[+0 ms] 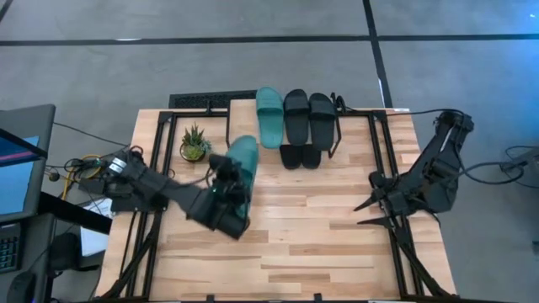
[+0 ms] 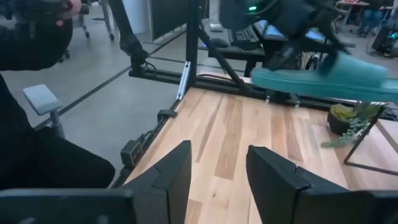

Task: Pick and place slides into the shelf
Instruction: Put the green slipper on the shelf

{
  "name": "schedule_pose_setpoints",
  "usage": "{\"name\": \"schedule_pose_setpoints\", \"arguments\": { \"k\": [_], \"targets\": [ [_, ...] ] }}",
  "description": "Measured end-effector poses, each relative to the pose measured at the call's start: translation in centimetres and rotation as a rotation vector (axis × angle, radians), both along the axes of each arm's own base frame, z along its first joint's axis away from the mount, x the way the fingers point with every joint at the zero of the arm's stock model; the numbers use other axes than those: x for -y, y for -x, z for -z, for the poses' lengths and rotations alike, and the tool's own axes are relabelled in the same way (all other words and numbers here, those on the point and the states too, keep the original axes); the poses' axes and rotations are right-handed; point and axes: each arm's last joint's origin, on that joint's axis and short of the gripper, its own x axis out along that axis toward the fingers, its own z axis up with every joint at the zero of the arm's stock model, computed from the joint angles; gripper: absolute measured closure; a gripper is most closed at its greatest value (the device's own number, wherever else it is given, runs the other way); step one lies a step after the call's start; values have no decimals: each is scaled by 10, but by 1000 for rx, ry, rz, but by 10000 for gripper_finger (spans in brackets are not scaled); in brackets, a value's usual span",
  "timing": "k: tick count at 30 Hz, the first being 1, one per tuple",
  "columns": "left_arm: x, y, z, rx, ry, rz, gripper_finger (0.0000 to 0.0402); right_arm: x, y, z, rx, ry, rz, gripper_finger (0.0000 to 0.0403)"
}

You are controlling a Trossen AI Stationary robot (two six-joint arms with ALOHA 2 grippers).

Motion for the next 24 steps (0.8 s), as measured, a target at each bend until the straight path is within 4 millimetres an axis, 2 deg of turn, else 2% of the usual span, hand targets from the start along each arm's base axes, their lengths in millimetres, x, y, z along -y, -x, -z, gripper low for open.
{"name": "schedule_pose_setpoints", "arguments": {
  "k": [13, 17, 24],
  "targets": [
    [-92, -27, -32, 12, -28, -204, 401, 5, -8, -1, 0, 14, -36, 271],
    [-118, -38, -39, 21, 61, -182, 401, 5, -9, -1, -1, 19, -49, 271],
    [-155, -57, -48, 48, 111, -93, 401, 4, -8, -1, -3, 25, -68, 272]
  ]
}}
